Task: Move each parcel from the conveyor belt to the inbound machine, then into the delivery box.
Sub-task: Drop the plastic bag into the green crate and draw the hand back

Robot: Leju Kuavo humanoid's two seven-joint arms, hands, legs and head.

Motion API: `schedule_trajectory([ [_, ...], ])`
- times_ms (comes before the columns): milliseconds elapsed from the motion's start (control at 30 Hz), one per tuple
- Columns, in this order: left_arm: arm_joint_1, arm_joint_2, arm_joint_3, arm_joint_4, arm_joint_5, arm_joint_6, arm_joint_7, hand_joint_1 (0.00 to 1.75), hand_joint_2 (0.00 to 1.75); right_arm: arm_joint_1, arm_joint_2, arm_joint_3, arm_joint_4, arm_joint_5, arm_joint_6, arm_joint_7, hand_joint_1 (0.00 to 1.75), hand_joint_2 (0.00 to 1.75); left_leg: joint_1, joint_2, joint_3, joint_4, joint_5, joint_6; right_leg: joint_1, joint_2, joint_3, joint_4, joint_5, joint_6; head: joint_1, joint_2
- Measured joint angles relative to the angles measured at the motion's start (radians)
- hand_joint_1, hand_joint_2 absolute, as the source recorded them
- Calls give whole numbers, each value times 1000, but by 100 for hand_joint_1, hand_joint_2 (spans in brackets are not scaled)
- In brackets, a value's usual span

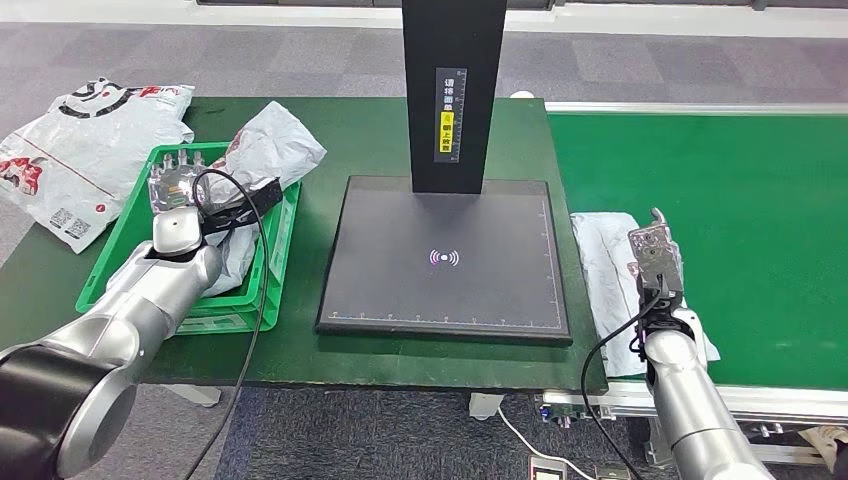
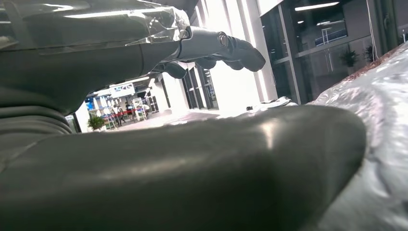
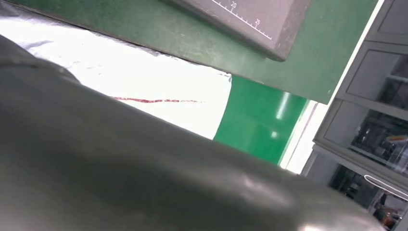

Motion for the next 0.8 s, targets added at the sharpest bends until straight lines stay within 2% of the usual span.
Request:
schedule_trajectory([
  [800,0,0,0,0,0,0,0,0,0,-4,0,0,3,0,0,0,0,0,0,0,0,0,0,0,0,0,0,0,0,0,0,0],
])
